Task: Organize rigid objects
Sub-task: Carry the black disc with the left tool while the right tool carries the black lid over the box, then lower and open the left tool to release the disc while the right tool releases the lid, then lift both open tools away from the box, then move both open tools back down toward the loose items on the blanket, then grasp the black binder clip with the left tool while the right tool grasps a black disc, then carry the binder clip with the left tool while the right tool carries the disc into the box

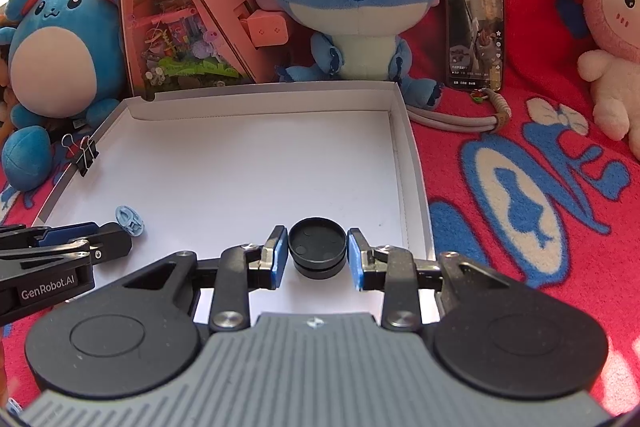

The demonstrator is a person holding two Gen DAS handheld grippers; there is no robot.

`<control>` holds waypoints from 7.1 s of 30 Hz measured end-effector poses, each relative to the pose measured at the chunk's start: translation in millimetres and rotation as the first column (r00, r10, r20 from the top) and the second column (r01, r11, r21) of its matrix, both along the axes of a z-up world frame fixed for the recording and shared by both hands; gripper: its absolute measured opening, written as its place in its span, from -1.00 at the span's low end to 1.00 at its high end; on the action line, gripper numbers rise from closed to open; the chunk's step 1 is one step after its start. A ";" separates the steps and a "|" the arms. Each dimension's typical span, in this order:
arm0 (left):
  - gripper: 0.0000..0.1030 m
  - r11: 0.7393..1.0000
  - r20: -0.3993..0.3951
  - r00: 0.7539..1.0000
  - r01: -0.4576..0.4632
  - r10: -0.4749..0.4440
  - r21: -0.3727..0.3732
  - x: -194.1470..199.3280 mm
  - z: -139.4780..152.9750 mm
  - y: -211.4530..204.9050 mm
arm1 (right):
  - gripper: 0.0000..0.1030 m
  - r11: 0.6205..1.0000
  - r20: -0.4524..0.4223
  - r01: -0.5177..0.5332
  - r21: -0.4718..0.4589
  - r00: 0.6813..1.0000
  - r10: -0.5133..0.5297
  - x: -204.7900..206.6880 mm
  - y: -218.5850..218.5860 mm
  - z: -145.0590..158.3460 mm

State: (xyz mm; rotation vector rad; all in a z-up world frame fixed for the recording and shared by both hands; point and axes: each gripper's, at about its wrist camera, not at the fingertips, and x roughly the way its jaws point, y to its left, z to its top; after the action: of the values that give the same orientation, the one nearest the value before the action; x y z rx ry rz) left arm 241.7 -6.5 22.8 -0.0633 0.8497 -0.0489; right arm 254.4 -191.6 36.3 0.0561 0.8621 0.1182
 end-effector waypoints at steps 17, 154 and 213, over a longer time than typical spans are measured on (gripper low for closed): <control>-0.41 1.000 0.005 1.000 -0.004 0.004 0.000 2.4 0.7 -0.3 | -0.25 1.000 -0.012 -0.002 -0.004 1.000 0.002 2.1 2.8 -6.5; -0.48 0.961 0.139 0.952 0.277 -0.272 -0.016 -245.9 5.6 -6.4 | 0.01 0.972 0.208 -0.233 -0.037 0.950 0.235 -242.8 -4.3 -1.3; -0.43 0.917 0.002 0.990 0.132 -0.141 -0.376 -184.8 -0.3 41.5 | -0.25 0.984 0.218 -0.179 -0.006 0.960 0.176 -220.0 1.4 -9.1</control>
State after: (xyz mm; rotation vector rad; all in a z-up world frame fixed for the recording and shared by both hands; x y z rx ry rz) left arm 56.8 35.0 22.5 -0.3666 0.8598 -0.3446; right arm 34.4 -190.2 27.2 -0.0218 0.6453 0.2935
